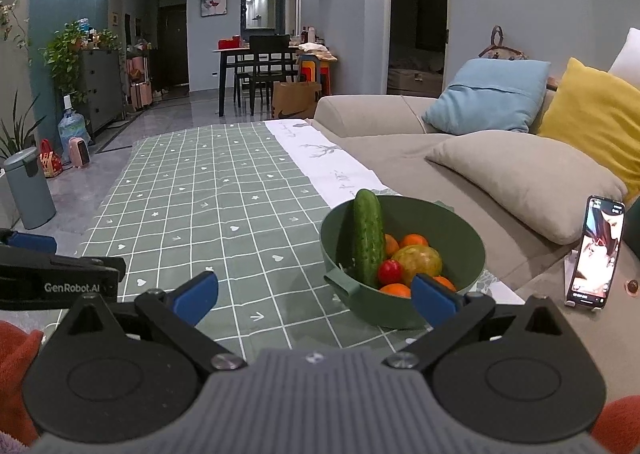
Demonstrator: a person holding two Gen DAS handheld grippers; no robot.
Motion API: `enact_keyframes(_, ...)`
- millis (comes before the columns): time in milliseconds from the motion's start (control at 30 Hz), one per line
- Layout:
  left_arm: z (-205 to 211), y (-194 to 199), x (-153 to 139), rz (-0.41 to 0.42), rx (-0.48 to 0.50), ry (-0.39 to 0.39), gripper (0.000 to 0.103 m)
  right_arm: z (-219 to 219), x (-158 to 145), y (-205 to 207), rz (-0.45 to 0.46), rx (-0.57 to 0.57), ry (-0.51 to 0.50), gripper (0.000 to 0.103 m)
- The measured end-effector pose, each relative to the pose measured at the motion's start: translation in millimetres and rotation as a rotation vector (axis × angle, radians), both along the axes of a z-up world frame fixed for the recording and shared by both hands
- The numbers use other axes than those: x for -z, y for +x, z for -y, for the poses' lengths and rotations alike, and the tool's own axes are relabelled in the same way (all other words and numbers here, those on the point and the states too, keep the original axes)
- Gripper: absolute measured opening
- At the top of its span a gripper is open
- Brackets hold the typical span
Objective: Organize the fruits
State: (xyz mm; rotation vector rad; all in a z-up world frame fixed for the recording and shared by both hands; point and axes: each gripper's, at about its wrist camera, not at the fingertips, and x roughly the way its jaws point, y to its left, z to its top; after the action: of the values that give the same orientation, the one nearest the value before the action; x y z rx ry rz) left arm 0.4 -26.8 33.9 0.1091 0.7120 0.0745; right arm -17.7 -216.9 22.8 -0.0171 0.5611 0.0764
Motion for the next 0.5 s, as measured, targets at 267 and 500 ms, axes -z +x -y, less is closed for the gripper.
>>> enact_keyframes(267, -1.2, -1.0, -0.4, 0.001, -0.001, -0.002, 0.093, -1.9, 0.9, -0.1, -0.004, -0.008, -0.005, 0.098)
enact_keyframes(500, -2.3, -1.2, -0.6, -0.004, 0.0, -0.003, 0.093, -2.7, 1.9, 0.0, -0.007, -0.015, -0.007, 0.098)
